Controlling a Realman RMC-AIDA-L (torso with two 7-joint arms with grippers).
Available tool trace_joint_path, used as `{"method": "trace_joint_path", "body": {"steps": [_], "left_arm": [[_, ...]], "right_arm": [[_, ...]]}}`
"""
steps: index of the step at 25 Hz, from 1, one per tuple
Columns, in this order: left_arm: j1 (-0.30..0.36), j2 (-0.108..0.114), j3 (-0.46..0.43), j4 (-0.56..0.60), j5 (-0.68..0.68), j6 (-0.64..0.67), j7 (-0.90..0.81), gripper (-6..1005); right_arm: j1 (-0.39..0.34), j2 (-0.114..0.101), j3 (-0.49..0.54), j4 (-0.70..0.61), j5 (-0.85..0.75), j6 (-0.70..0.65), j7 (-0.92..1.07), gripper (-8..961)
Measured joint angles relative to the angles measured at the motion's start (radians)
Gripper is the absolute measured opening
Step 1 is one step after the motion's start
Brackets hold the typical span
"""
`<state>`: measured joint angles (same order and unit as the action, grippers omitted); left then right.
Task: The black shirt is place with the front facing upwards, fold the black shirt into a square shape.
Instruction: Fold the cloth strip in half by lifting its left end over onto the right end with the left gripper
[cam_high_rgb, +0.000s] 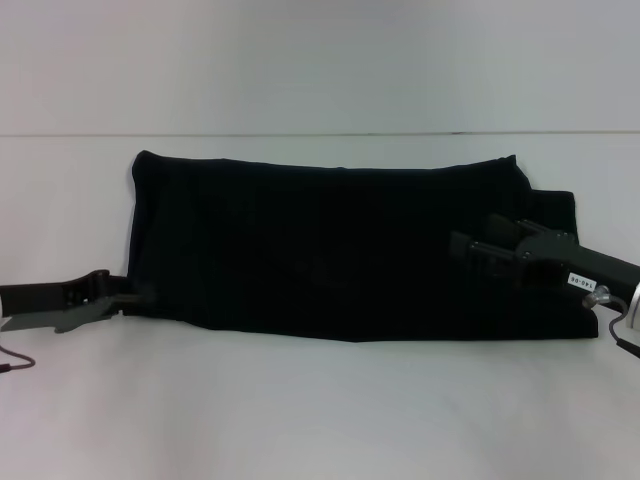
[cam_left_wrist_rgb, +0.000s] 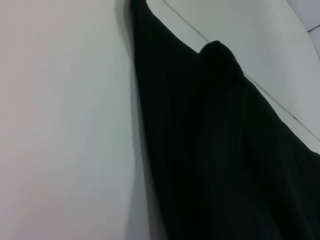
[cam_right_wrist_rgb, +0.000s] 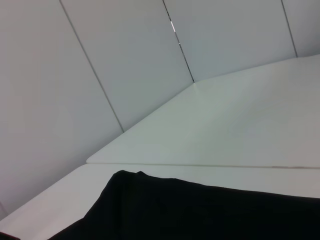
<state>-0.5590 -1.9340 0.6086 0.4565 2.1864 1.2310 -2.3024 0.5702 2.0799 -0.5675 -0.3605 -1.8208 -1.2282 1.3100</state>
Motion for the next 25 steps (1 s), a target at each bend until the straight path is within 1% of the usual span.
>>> {"method": "trace_joint_path", "body": {"steps": [4,15,20,25], "left_arm": [[0.006,0.004,0.0,0.001,-0.002,-0.001,0.0,239],[0.032,0.004,-0.001,0.001,0.014,-0.031,0.002,16],[0.037,0.001,-0.006,0.002,0.008,-0.032,0.002,9],[0.039,0.001,-0.038,0.002,0.007,-0.016,0.01,18]], "right_arm": [[0.003,0.0,0.0,0.0,0.0,0.001,0.0,891],[0.005,0.0,0.0,-0.001,0.0,0.001,-0.001,891],[0.009,0.002,0.0,-0.004,0.0,0.002,0.0,890],[0.012,0.002,0.0,-0.005,0.0,0.009,0.0,890]]}}
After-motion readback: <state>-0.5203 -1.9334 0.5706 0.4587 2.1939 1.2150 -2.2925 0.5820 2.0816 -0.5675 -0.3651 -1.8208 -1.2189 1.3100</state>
